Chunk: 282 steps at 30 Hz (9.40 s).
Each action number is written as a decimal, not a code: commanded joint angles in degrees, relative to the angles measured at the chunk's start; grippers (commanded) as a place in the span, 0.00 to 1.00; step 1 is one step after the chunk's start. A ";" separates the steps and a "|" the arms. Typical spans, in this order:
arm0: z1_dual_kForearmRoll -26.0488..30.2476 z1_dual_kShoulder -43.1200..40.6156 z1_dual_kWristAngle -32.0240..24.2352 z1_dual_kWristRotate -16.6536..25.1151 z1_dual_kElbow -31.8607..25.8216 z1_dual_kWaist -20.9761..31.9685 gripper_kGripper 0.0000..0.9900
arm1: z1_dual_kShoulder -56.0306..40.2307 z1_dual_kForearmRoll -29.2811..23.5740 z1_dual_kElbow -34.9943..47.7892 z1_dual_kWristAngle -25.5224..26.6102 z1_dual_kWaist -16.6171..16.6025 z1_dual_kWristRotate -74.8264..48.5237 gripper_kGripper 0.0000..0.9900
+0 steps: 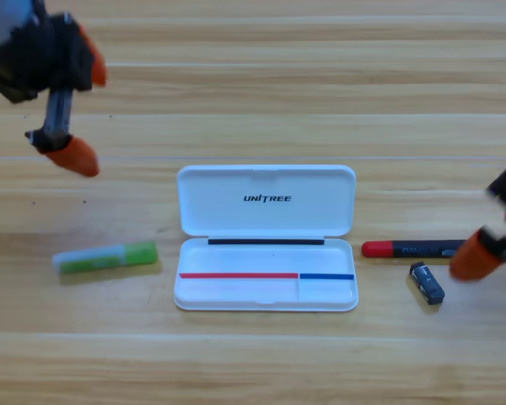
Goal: Clean up eraser and pencils
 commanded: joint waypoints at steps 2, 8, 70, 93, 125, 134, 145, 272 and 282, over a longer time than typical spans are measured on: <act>6.29 9.21 0.84 1.64 -4.92 7.80 0.99 | 13.19 -0.63 -1.17 -0.20 -0.51 3.25 0.99; 6.47 13.17 0.40 0.06 -4.04 8.77 0.99 | 19.95 -1.95 -4.07 0.15 -0.60 6.15 0.94; -18.32 20.81 -9.18 7.09 18.55 12.99 0.99 | 36.13 13.25 -33.16 2.17 9.78 -38.32 0.00; -20.96 23.80 -8.48 8.94 19.25 13.34 0.00 | 21.54 15.01 -31.40 0.68 7.05 -38.76 0.97; 3.04 25.38 -9.89 -2.58 -6.68 -3.01 0.00 | 36.04 7.36 -24.55 1.29 -10.09 -56.34 0.82; 4.97 31.09 -12.08 -4.77 -11.95 -5.73 0.00 | 36.21 7.36 -22.96 2.79 -10.18 -57.57 0.00; 5.59 33.47 -14.55 -5.21 -12.83 -6.00 0.00 | 26.28 8.42 -19.27 3.58 -9.82 -54.32 0.00; 6.11 21.69 -27.82 11.66 -11.51 17.56 0.19 | -16.17 -0.28 -4.07 33.81 4.59 -33.22 1.00; 5.76 33.82 -41.26 15.70 -20.12 21.34 0.00 | -15.20 -2.30 -3.45 34.78 4.59 -31.47 1.00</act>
